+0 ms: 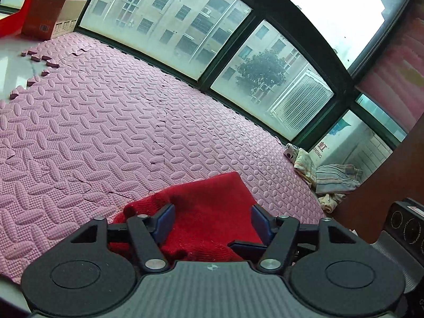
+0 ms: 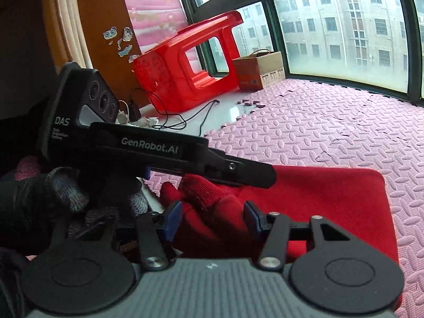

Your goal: Fold clothes

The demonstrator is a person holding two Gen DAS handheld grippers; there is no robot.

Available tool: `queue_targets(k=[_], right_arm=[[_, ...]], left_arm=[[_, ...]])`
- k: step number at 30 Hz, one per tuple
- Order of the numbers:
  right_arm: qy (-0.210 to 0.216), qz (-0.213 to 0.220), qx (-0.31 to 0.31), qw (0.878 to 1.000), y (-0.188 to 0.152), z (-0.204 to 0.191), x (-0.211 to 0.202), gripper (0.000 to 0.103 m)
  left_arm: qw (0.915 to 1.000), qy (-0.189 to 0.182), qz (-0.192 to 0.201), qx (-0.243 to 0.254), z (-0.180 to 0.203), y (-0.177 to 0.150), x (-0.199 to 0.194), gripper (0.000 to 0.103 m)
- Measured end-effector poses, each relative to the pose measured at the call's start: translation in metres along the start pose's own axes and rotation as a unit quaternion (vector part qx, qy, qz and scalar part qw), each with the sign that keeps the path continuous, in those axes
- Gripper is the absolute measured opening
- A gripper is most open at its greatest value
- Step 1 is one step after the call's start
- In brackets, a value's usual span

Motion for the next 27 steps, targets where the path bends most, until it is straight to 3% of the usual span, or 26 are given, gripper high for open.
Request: queue_targets(k=[8, 14, 17, 21, 27], right_arm=[[0.033, -0.012, -0.024, 0.999, -0.008, -0.013, 0.005, 0.054], [0.029, -0.039, -0.052, 0.997, -0.030, -0.019, 0.023, 0.055], [0.030, -0.035, -0.053, 0.998, -0.034, -0.020, 0.025, 0.056], [0.044, -0.024, -0.032, 0.998, -0.028, -0.017, 0.015, 0.059], [0.052, 0.008, 0.031, 0.998, -0.005, 0.014, -0.024, 0.058]], left_arm=[[0.9990, -0.005, 0.002, -0.043, -0.016, 0.005, 0.004, 0.062], [0.9982, 0.001, 0.010, -0.060, -0.030, -0.008, 0.009, 0.045], [0.9993, 0.011, 0.023, -0.027, -0.030, -0.014, 0.008, 0.039], [0.9992, 0.021, 0.034, 0.006, -0.026, -0.019, 0.006, 0.038], [0.9992, 0.010, 0.039, -0.004, -0.028, -0.019, 0.006, 0.038]])
Point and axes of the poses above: each gripper's, at about its wrist camera, not at the fingertips, and x roughly the way its jaws point, z to its right, y to its top, the point moved 10 cm from there along x, roughly the way its jaws point, and after that the axes turned 5 degrees about -z, right-handed, at the moved point
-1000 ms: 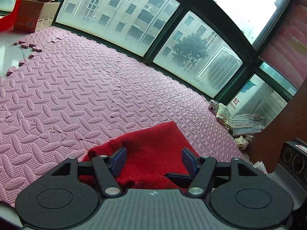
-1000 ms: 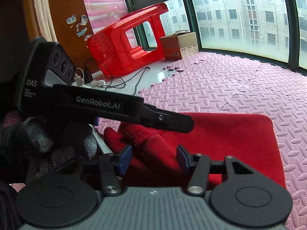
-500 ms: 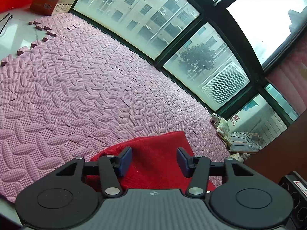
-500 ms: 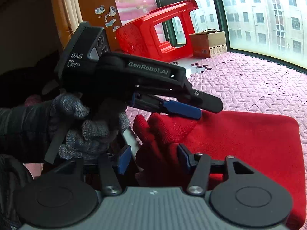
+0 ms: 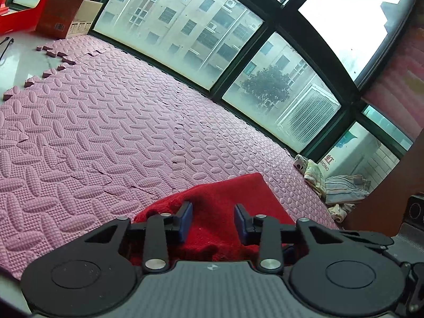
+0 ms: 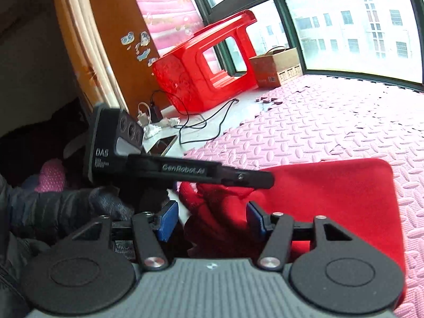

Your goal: Fold clothes

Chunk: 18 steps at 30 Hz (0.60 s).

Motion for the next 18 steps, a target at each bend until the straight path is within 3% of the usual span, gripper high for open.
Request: queue_targets(k=[4, 10, 18], right_arm=[[-0.058, 0.019, 0.032, 0.998, 0.018, 0.045, -0.017, 0.058], [-0.178, 0.021, 0.032, 0.983, 0.037, 0.108, 0.004, 0.058], [-0.220, -0.040, 0.033, 0.974, 0.024, 0.134, 0.058, 0.058]], left_arm=[[1.0000, -0.001, 0.002, -0.002, 0.000, 0.000, 0.000, 0.038], [1.0000, -0.001, 0.002, 0.000, 0.000, -0.001, -0.001, 0.038], [1.0000, 0.001, 0.002, 0.002, -0.002, -0.001, 0.000, 0.038]])
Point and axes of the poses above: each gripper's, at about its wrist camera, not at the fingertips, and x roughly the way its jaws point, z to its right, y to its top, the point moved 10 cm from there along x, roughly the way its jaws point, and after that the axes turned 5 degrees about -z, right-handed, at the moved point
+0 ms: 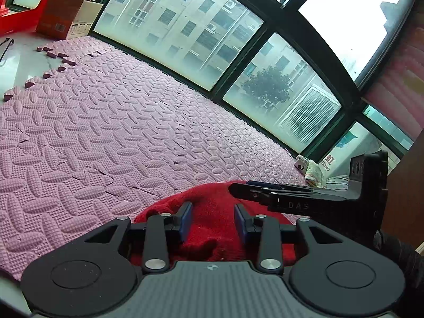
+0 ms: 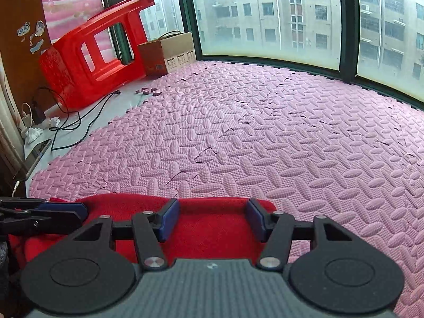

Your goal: Fold clothes

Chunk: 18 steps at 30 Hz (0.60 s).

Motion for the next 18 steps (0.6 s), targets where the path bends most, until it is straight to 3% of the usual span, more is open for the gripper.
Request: queue_targets(k=[6, 10, 14, 18], right_arm=[[0.020, 0.006, 0.028, 0.999, -0.003, 0.007, -0.029, 0.058], [0.022, 0.014, 0.005, 1.000, -0.018, -0.003, -0.055, 0.058], [0.032, 0.021, 0.003, 0.999, -0.040, -0.016, -0.077, 0.060], [0.013, 0.040, -0.020, 0.999, -0.072, -0.026, -0.082, 0.062]], left_arm=[[1.0000, -0.002, -0.001, -0.003, -0.001, 0.001, 0.000, 0.038], [1.0000, -0.004, 0.000, -0.007, -0.001, 0.001, 0.000, 0.038], [1.0000, -0.004, 0.001, -0.008, -0.001, 0.001, 0.000, 0.038], [1.0000, -0.005, 0.001, -0.006, 0.000, 0.000, -0.001, 0.038]])
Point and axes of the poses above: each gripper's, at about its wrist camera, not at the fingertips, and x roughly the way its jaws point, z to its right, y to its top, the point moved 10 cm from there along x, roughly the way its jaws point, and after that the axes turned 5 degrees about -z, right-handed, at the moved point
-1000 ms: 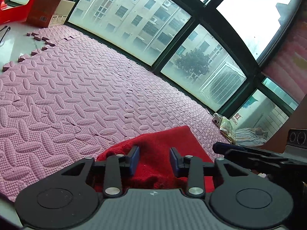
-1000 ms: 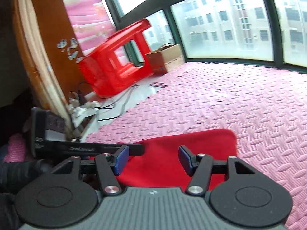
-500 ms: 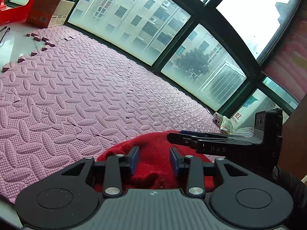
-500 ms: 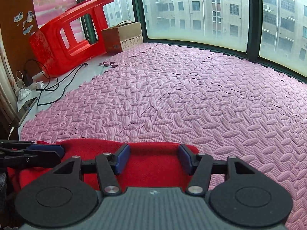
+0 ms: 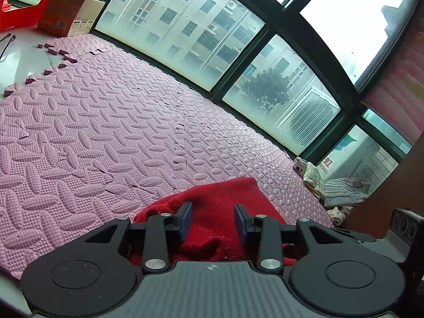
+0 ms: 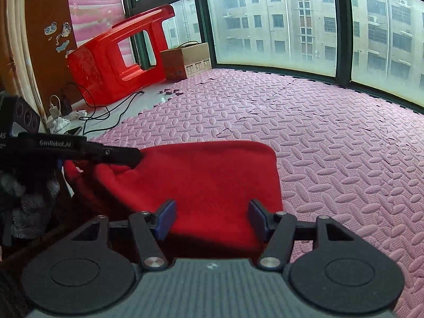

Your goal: Fold clothes

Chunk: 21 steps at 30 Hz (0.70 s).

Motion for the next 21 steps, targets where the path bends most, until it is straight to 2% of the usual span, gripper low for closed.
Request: queue_targets(k=[4, 8, 12, 17, 21], right_arm=[[-0.029, 0.050, -0.034, 0.998, -0.015, -0.008, 0.001, 0.062], [-0.029, 0.038, -0.025, 0.999, -0.001, -0.008, -0.002, 0.063], [0.011, 0.052, -0.019, 0.998, 0.017, -0.024, -0.004, 0.063], [0.065, 0.056, -0.047, 0.995, 0.027, -0.064, 0.010, 0.063], [0.070, 0.054, -0.068, 0.994, 0.015, -0.080, 0.021, 0.062]], left_arm=[[1.0000, 0.001, -0.001, 0.004, 0.002, 0.000, 0.000, 0.040], [1.0000, -0.005, -0.004, 0.004, 0.006, 0.001, -0.001, 0.049], [0.9999, -0.009, -0.005, 0.005, 0.010, 0.002, -0.001, 0.057], [0.9999, -0.008, -0.005, 0.005, 0.011, 0.002, -0.001, 0.058], [1.0000, -0.006, 0.001, 0.002, 0.009, 0.002, -0.002, 0.058]])
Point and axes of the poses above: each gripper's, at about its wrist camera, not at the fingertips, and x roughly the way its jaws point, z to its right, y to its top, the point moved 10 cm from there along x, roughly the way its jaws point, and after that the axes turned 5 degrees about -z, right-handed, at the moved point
